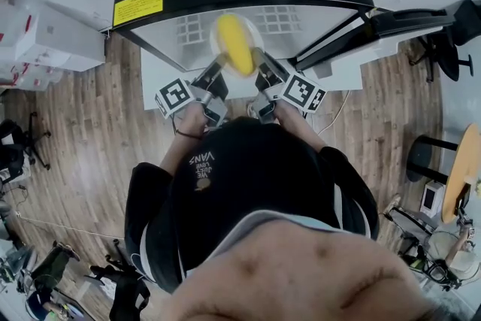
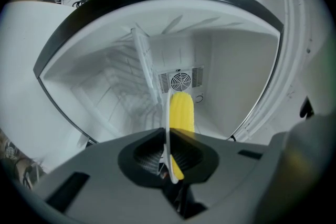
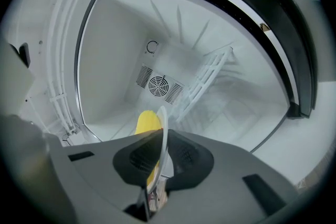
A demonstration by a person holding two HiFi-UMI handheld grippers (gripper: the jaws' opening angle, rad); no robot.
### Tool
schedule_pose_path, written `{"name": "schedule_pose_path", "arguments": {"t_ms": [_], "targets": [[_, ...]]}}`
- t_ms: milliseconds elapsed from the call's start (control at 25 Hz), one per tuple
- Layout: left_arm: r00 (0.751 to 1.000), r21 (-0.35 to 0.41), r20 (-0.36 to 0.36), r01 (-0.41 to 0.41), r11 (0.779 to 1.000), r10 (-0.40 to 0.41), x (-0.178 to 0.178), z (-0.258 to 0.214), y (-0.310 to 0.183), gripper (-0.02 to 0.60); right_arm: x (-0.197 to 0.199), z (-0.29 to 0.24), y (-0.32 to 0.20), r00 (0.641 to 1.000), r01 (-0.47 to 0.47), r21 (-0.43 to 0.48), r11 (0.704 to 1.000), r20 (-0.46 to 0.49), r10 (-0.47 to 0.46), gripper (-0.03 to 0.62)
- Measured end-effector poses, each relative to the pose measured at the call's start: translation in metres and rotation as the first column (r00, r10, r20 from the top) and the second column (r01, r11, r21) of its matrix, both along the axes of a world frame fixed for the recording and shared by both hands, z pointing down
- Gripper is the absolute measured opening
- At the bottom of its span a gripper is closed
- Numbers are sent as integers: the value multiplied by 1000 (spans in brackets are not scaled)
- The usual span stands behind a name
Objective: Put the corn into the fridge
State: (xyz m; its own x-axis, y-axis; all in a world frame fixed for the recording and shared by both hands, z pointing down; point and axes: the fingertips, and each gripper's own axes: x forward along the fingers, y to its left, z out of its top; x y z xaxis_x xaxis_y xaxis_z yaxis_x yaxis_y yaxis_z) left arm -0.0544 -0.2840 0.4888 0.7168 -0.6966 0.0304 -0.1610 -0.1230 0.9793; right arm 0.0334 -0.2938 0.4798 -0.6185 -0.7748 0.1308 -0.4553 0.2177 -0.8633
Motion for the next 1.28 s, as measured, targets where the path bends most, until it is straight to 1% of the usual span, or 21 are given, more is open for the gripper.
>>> {"name": "schedule_pose_path", "arguments": {"t_ms": [240, 360, 440, 600, 880, 1080, 1280], "targets": [[999, -29, 7, 38, 999, -37, -3, 4, -4, 34, -1, -1, -7, 1000, 29, 3, 1000, 2, -29, 28], [999, -43, -11, 51, 998, -51, -2, 5, -5, 34, -1, 0, -10, 999, 36, 0, 999, 4, -36, 29], [998, -54, -9, 60, 997, -61, -2, 6, -6, 34, 0, 1, -12, 999, 37, -2, 999, 8, -37, 28], [997, -55, -18, 73, 996, -74, -3, 4, -10, 34, -1, 0, -16, 999, 40, 4, 999, 18, -41, 28], [994, -69, -61, 92, 993, -96, -4, 0, -16, 34, -2, -1, -25, 999, 40, 7, 999, 36, -41, 28], [991, -79, -76, 101, 992, -107, -3, 0, -19, 34, -2, -6, -31, 999, 53, 49, 997, -1, -53, 32], [990, -83, -84, 108, 991, -115, -3, -1, -22, 34, -2, -5, -34, 999, 50, 49, 998, -6, -50, 34]]}}
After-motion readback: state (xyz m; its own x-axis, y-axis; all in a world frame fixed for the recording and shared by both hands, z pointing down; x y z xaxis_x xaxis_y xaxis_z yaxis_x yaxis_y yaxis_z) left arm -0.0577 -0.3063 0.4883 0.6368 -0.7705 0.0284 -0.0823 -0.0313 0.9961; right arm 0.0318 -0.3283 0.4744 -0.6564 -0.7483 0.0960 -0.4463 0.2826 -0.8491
